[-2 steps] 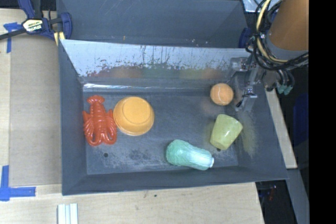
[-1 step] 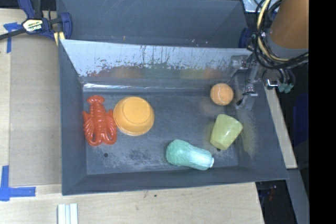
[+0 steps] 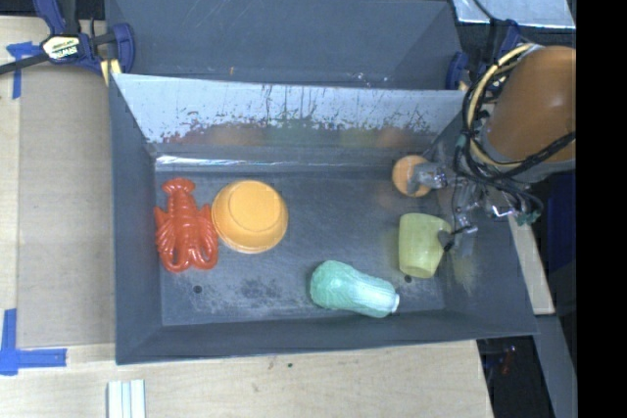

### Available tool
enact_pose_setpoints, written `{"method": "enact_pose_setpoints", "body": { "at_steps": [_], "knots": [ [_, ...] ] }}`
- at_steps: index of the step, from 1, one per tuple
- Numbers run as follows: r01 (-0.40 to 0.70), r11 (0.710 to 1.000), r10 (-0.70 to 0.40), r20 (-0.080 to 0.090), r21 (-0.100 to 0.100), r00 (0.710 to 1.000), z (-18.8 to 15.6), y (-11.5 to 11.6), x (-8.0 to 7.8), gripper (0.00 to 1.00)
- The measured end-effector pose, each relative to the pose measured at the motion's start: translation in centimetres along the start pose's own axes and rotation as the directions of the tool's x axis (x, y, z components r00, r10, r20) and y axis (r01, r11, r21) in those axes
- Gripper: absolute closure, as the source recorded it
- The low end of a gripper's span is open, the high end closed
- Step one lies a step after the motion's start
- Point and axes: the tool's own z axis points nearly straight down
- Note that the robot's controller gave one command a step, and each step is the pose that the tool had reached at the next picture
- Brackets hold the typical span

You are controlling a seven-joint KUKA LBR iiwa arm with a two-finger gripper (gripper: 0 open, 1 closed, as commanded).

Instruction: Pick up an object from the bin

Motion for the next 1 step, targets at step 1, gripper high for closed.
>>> {"method": "enact_pose_setpoints", "body": {
  "at_steps": [1],
  "knots": [
    [0.040, 0.999, -0.040, 0.013, 0.006, 0.999, -4.24, -1.10, 1.79, 0.00]
  ]
}}
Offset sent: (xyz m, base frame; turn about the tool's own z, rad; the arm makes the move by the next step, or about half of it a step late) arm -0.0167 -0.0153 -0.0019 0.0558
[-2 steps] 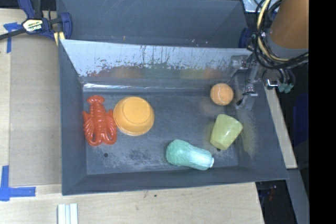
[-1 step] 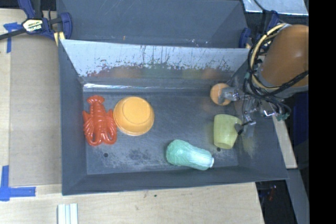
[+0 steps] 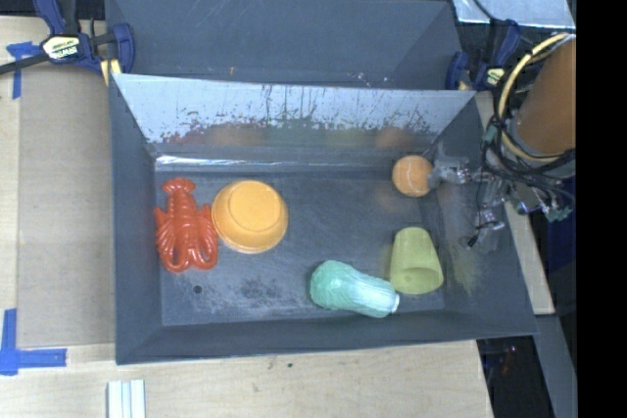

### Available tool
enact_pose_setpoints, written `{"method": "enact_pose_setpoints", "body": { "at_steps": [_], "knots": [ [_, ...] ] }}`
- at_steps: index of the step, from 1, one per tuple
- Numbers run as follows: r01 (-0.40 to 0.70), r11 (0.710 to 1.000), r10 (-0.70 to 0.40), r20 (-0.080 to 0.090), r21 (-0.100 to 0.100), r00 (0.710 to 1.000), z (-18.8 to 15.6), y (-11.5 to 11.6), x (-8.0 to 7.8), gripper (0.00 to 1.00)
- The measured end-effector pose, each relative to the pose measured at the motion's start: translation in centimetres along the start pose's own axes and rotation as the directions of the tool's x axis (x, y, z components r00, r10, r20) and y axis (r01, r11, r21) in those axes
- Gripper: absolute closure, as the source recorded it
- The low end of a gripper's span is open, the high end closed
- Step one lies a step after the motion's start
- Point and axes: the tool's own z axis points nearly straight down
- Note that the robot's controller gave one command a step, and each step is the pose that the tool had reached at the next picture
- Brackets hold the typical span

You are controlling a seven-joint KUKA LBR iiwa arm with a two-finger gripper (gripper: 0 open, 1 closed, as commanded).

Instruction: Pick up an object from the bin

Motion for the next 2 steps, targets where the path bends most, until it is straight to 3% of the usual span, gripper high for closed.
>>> {"method": "enact_pose_setpoints", "body": {
  "at_steps": [1, 2],
  "knots": [
    [-0.096, 0.995, 0.096, -0.016, -0.005, 0.995, 4.4, 0.0, 0.2, 0.00],
    [0.199, 0.980, -0.199, 0.003, -0.014, 0.980, 9.1, 1.2, 0.9, 0.00]
  ]
}}
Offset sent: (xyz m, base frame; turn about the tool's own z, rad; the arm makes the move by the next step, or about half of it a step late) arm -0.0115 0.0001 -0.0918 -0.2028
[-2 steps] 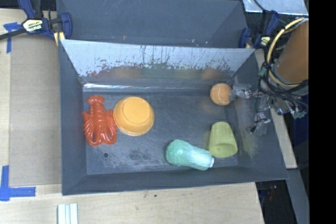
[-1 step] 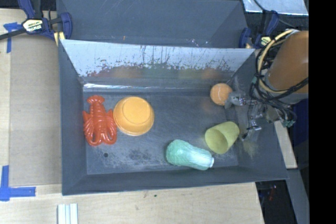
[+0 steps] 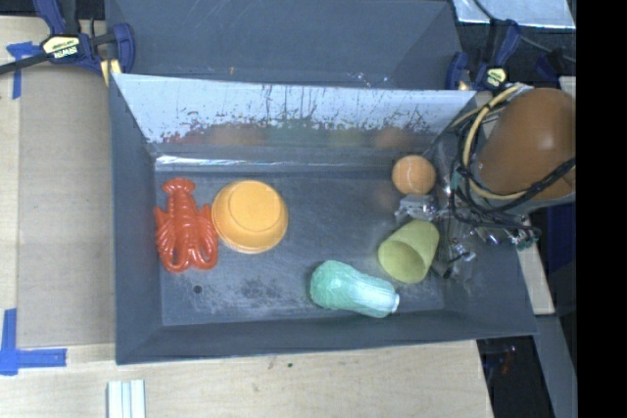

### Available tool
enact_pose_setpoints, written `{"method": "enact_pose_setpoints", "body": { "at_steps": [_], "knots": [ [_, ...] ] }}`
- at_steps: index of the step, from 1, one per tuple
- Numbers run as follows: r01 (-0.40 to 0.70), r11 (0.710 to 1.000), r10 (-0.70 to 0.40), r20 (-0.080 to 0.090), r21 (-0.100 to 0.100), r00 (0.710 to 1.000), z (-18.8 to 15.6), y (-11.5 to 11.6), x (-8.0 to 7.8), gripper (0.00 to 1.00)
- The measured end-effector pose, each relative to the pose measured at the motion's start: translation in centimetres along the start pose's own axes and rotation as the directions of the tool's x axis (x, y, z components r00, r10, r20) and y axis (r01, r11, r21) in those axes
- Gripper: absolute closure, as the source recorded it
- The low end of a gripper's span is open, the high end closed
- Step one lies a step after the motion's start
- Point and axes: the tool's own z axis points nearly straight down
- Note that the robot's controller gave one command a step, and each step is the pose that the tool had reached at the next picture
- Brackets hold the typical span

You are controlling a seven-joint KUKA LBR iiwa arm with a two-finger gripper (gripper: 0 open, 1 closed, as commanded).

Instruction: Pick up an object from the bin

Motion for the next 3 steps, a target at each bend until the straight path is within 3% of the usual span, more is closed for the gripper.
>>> {"method": "enact_pose_setpoints", "body": {
  "at_steps": [1, 2, 3],
  "knots": [
    [-0.163, 0.987, 0.163, -0.010, 0.011, 0.987, 0.0, -0.3, -0.4, 1.00],
    [-0.163, 0.987, 0.163, -0.011, 0.011, 0.987, 0.0, -0.3, -0.4, 1.00],
    [-0.163, 0.987, 0.163, -0.018, 0.005, 0.986, -2.1, -0.1, -0.3, 1.00]
  ]
}}
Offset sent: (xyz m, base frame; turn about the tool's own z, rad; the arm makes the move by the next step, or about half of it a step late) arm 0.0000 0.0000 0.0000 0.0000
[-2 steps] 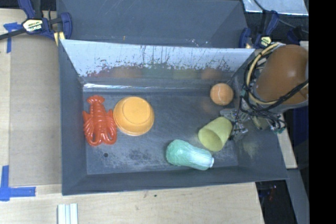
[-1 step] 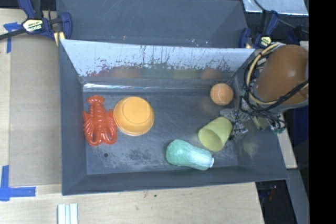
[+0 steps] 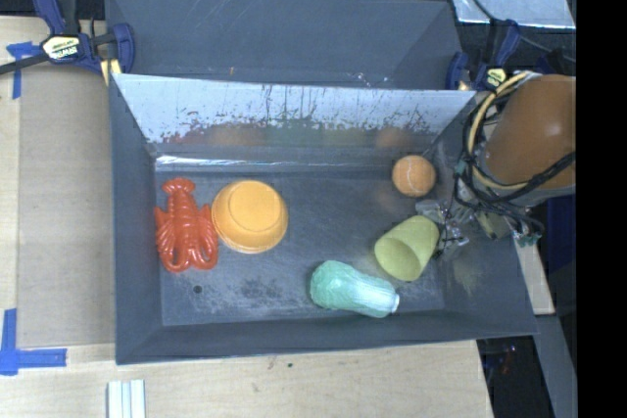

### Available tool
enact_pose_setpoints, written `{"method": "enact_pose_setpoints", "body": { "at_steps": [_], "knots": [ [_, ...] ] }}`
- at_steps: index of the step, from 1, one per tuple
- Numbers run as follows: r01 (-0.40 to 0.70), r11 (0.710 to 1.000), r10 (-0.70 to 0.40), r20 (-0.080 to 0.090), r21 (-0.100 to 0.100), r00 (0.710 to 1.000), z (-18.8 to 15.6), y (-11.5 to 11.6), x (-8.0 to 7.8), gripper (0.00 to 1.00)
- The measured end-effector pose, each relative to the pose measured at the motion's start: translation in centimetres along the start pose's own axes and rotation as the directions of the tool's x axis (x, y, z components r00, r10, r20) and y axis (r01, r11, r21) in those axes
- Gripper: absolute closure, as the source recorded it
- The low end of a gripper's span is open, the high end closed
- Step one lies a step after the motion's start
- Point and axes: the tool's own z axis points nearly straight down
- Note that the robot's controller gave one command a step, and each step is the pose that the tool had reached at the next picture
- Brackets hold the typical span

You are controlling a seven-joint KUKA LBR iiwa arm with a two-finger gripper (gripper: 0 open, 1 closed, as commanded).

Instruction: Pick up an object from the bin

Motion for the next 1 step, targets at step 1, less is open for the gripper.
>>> {"method": "enact_pose_setpoints", "body": {
  "at_steps": [1],
  "knots": [
    [-0.002, 1.000, 0.002, 0.006, 0.004, 1.000, -4.58, -0.14, -0.20, 1.00]
  ]
}}
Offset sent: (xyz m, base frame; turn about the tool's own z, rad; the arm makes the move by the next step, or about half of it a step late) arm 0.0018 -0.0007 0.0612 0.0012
